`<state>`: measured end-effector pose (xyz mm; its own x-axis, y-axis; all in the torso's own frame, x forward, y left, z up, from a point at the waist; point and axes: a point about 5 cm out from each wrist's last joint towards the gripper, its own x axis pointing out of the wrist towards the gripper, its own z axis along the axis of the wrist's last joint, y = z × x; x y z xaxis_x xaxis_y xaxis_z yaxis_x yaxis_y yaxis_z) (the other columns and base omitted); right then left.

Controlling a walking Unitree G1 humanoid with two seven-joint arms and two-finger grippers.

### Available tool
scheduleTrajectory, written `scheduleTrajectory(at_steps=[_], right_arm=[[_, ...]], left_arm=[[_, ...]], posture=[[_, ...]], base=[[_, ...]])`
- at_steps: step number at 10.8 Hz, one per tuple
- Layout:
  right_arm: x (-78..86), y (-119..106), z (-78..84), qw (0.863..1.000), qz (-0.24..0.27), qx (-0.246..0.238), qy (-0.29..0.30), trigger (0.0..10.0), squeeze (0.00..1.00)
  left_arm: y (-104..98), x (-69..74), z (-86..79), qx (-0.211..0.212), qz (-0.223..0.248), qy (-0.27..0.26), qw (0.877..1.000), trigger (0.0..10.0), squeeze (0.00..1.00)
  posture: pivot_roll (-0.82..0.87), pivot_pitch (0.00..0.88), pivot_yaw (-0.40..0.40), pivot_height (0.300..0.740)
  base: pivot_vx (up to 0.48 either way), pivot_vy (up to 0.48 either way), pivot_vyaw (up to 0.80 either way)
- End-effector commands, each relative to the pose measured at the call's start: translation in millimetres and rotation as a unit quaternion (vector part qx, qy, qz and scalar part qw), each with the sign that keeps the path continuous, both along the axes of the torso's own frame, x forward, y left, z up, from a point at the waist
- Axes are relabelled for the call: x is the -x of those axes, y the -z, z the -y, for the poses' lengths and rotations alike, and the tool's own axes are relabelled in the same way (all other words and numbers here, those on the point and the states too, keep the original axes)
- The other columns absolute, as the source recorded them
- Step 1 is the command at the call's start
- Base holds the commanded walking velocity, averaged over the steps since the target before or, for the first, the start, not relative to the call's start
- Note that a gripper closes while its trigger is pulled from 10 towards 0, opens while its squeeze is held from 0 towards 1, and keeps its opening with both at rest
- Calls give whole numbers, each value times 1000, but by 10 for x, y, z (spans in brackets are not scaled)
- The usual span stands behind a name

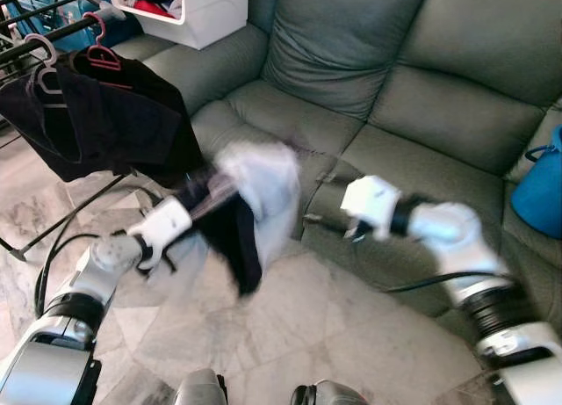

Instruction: Hang hanger

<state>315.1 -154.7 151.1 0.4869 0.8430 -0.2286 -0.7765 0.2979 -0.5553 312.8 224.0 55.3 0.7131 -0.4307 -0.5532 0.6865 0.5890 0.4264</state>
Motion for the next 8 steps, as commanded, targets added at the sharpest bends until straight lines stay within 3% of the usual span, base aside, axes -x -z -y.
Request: scheduleTrajectory(at_steps=[1,4,5,8], right_arm=[[-26,-139,48,1000,13,4,-9,10000,1000],[-81,-128,301,998,-24,55,-10,10000,1000],[-46,-22,368,993,-54,103,-30,10000,1000],[-64,81,318,986,-96,122,-66,10000,1000]], left_arm=[[-98,-44,7,-6,22,25,999,0,0],[-184,1,173,-8,52,135,990,0,0],[-219,41,282,-4,71,188,980,0,0],[-229,89,433,-7,91,247,965,0,0]], posture=[[-78,0,-26,740],[-74,0,-28,740],[-71,0,-27,740],[-71,0,-26,740]], base=[[0,0,0],[0,0,0],[0,0,0],[0,0,0]])
